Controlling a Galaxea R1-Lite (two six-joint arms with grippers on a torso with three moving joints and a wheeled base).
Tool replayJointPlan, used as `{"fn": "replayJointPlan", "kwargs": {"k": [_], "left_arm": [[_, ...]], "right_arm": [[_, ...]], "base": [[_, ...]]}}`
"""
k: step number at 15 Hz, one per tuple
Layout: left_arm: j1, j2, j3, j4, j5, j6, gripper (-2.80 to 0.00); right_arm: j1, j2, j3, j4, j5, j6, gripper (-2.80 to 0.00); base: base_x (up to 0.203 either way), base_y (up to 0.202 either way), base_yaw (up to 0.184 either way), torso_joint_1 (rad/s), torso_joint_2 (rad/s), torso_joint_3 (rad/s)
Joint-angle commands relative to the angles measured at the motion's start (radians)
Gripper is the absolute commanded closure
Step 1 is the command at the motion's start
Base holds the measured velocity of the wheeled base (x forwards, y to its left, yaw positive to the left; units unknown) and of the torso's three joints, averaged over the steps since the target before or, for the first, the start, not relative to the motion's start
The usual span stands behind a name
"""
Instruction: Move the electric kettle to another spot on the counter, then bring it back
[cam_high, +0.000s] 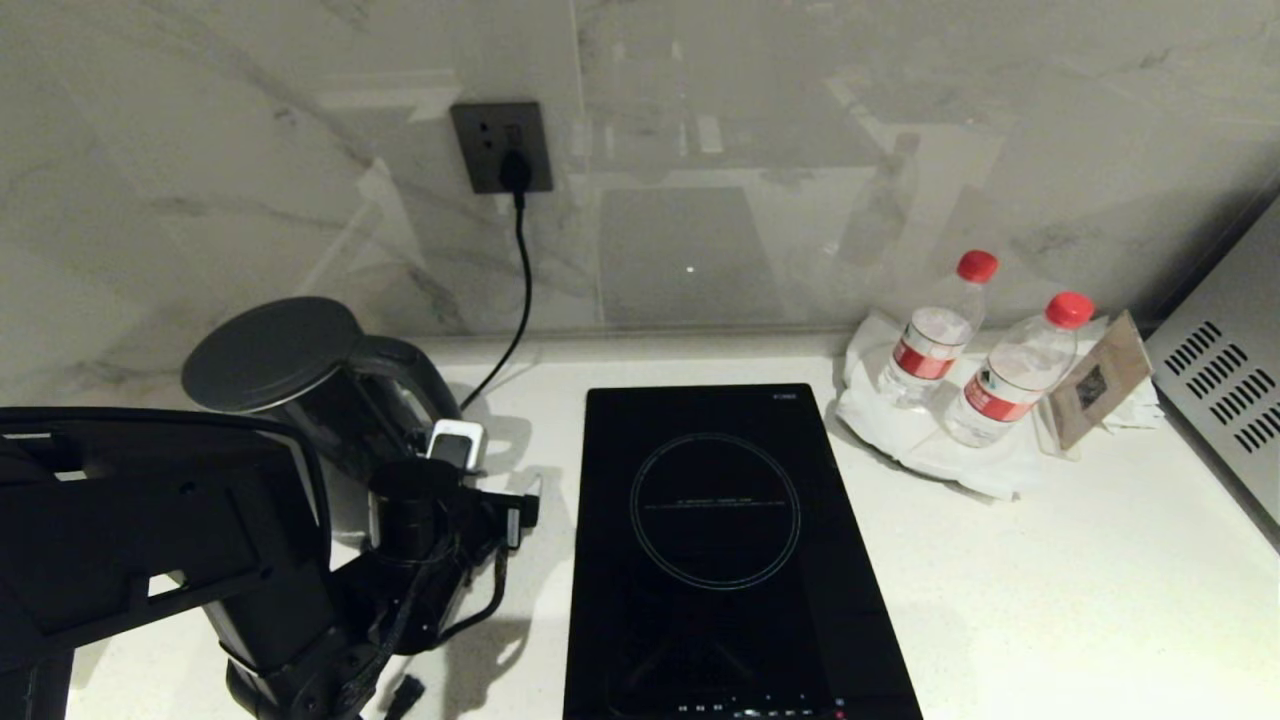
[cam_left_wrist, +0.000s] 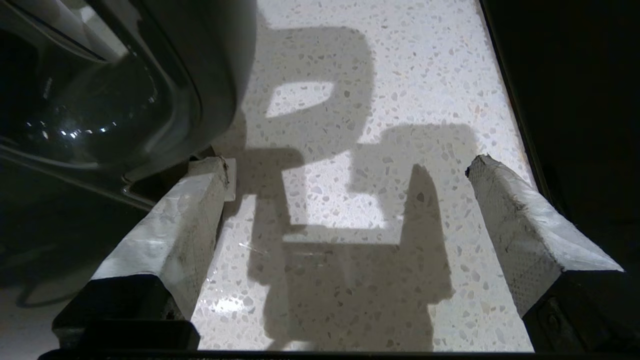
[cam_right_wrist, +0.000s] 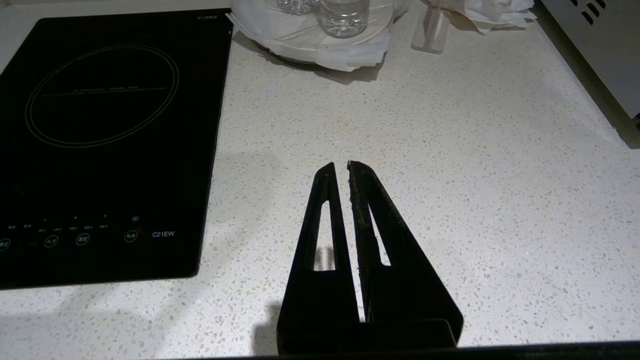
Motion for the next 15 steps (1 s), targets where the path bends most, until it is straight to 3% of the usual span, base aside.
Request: {"fn": "replayJointPlan", "kwargs": {"k": [1, 6, 11, 15], "left_arm": [[0.001, 0.001, 0.003, -0.008, 0.004, -0.001, -2.80], [0.001, 0.015, 0.001, -0.015, 0.006, -0.002, -2.80], [-0.001, 0.081, 0.010, -0.123, 0.006, 0.011, -2.80], [-0.001, 0.074, 0.018, -0.123, 0.004, 0.013, -2.80]], "right_arm": [[0.000, 0.000, 0.000, 0.000, 0.002, 0.000, 0.00], [0.000, 0.000, 0.000, 0.000, 0.000, 0.000, 0.00], [0.000, 0.000, 0.000, 0.000, 0.000, 0.000, 0.00], [0.000, 0.000, 0.000, 0.000, 0.000, 0.000, 0.00]], "base": [[0.000, 0.000, 0.000, 0.000, 0.00, 0.000], [0.000, 0.000, 0.000, 0.000, 0.00, 0.000], [0.000, 0.000, 0.000, 0.000, 0.00, 0.000], [0.000, 0.000, 0.000, 0.000, 0.00, 0.000]]}}
